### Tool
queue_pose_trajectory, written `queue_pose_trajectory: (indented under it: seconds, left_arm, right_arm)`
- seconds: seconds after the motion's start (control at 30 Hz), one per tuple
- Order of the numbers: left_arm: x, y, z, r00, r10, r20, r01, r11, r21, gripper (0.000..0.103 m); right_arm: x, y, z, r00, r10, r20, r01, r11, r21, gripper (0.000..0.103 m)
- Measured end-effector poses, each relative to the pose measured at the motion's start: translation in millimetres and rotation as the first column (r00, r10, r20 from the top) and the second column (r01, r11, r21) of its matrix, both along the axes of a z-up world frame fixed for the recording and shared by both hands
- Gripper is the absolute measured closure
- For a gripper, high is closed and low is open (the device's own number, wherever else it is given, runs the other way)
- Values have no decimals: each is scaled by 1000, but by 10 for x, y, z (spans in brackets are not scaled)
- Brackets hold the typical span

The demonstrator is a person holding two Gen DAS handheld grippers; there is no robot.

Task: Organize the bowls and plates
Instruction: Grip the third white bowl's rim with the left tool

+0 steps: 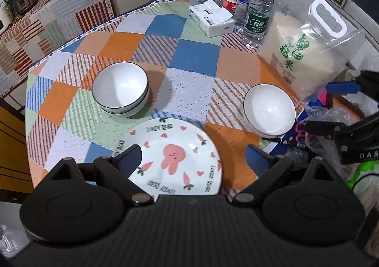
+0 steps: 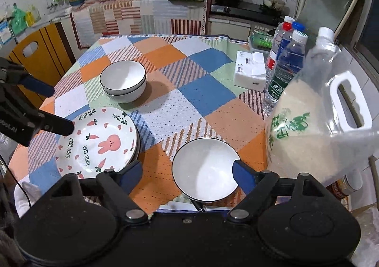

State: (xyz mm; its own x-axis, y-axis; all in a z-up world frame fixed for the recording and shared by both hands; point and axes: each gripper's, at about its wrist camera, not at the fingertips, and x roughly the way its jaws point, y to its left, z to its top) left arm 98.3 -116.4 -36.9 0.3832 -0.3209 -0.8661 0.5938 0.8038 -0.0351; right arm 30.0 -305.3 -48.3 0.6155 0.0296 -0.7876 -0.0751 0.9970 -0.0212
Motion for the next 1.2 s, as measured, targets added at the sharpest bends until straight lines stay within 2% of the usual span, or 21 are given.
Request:
queue_pose_trajectory:
  seconds: [0.13, 0.23, 0.3, 0.37, 0.53, 0.67, 0.73, 0.83, 1.0, 1.2]
  left_arm:
    - [22, -187, -150, 1000, 21, -6, -21, 1000, -18, 7]
    - [64, -346, -309, 998, 36, -49, -37, 999, -31, 7]
    - [79, -453, -417, 996, 32, -84, -34, 999, -25, 8]
    - [84, -563, -524, 995, 26, -99, -30, 999, -34, 8]
    - [80, -830, -731, 999, -8, -52, 8, 1000, -12, 9]
    - [153, -999, -890, 999, -4, -48, 3, 1000, -28, 12]
    - [184, -1077, -980, 998, -7, -60, 4, 999, -36, 14]
    - [222, -1185, -1129, 995, -16, -93, 13, 999, -39, 23]
    - [258, -1322, -1350, 992, -19, -121, 16, 1000, -19, 39]
    - [271, -1355, -1494, 986, -29, -166, 18, 998, -66, 81]
  right_arm:
    - [-69, -174, -161, 997, 12, 75, -15, 999, 38, 17]
    - [-29, -319, -323, 994, 15, 107, -21, 998, 58, 17]
    - [59, -399, -455, 997, 4, 80, -8, 999, 50, 17]
    - [138, -513, -573, 998, -14, 61, 9, 996, 83, 18]
    - [265, -767, -843, 995, -102, 18, 97, 979, 180, 21]
    - [340, -864, -1070, 989, -136, -53, 145, 966, 216, 35]
    - [359, -865, -1149, 986, -148, -74, 161, 961, 223, 38]
    - [383, -851, -1212, 985, -150, -84, 164, 964, 210, 49]
    - [458, -921, -1296, 975, -187, -118, 210, 952, 222, 82]
    - [487, -993, -1400, 959, -234, -159, 272, 919, 284, 85]
